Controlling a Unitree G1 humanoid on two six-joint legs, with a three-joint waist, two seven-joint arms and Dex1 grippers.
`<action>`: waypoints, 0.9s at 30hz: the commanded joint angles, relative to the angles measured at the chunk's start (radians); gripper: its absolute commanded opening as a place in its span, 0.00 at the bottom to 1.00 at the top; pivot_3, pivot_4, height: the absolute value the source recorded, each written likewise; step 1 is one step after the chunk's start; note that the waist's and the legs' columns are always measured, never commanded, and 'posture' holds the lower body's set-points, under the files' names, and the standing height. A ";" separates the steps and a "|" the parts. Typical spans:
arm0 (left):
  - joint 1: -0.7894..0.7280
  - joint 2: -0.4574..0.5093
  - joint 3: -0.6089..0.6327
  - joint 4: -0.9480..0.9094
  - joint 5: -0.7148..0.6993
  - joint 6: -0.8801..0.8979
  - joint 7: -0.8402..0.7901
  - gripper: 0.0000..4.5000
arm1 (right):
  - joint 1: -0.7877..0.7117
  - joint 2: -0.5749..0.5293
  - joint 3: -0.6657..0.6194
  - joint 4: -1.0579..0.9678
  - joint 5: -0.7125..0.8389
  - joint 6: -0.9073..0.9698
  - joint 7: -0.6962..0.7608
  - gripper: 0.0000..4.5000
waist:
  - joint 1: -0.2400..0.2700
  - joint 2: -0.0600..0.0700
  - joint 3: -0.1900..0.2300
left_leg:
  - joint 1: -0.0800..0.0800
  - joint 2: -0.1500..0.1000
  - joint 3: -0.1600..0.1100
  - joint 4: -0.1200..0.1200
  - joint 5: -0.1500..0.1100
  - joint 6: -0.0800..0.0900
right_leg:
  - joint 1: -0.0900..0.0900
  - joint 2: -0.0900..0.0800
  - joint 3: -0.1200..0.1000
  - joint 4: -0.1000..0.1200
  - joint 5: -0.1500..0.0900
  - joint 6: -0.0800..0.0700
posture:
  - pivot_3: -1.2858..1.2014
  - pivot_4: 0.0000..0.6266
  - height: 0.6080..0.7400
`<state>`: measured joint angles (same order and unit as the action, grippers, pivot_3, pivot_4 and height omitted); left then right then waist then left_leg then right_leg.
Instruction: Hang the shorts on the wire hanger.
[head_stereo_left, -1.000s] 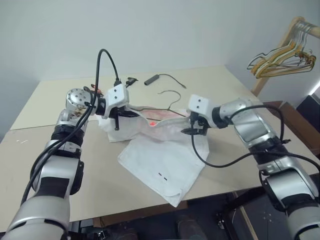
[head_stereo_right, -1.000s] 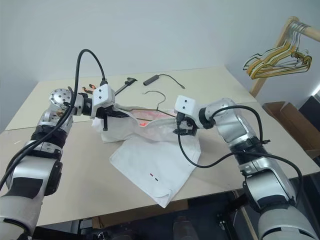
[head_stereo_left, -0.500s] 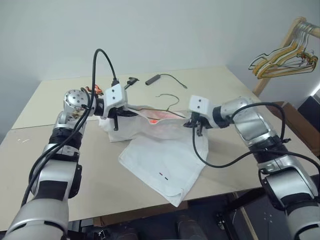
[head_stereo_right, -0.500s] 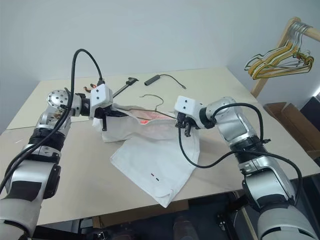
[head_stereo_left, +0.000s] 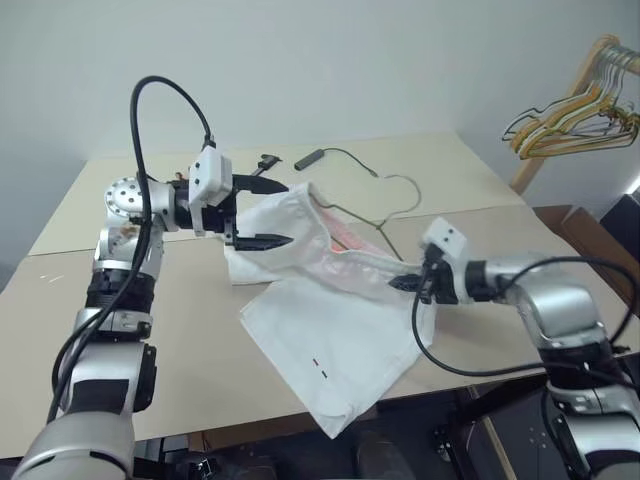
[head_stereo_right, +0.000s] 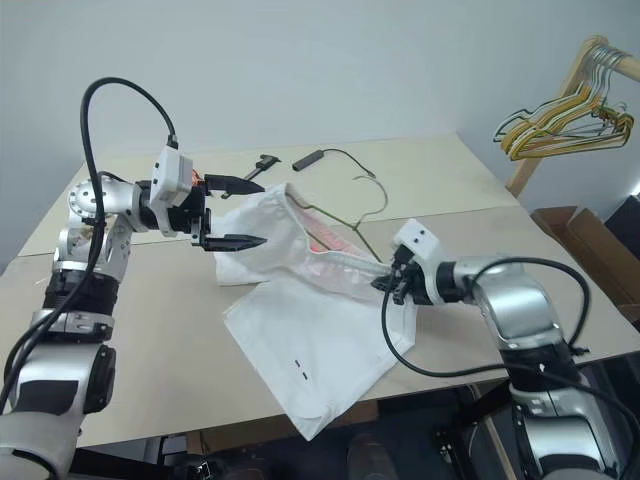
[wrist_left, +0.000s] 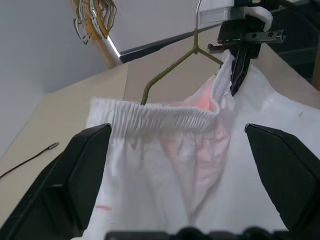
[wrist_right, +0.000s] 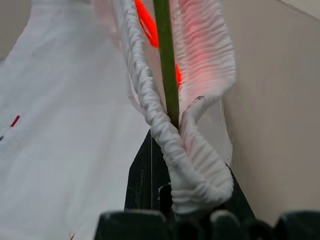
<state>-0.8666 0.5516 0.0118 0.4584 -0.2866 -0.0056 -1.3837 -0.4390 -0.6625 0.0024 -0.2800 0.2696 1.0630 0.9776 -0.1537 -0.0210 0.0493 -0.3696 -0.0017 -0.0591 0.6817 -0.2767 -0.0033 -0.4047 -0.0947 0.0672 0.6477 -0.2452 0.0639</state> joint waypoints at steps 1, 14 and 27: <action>-0.046 -0.063 0.098 -0.114 -0.102 0.117 0.204 1.00 | 0.067 0.034 -0.177 -0.161 0.078 0.199 -0.108 0.00 | 0.006 0.000 0.000 | 0.000 0.000 0.000 0.000 0.000 0.000 | 0.000 0.000 0.000 -0.001 0.000 0.000 | 0.46 0.04 1.00; 0.069 -0.215 0.197 -0.650 -0.564 0.666 0.603 1.00 | -0.022 0.111 -0.623 -0.114 -0.030 0.551 -0.632 0.00 | -0.022 0.003 -0.001 | 0.002 0.000 0.001 -0.001 -0.001 0.002 | 0.001 0.000 0.003 -0.004 0.000 0.001 | 0.43 0.08 1.00; 0.089 -0.184 0.168 -0.681 -0.589 0.657 0.620 1.00 | -0.469 -0.013 -0.848 0.320 -0.100 0.551 -1.029 0.00 | -0.058 0.014 0.005 | 0.015 0.000 0.009 -0.005 -0.004 0.007 | 0.018 0.002 0.005 -0.017 -0.001 0.001 | 0.43 0.10 1.00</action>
<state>-0.7719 0.3574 0.1777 -0.1914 -0.8653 0.6600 -0.7609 -0.8663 -0.6411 -0.8195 0.0206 0.1804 1.6069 -0.0141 -0.2118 -0.0070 0.0540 -0.3551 -0.0015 -0.0499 0.6762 -0.2808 0.0035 -0.3864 -0.0930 0.0720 0.6305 -0.2459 0.0647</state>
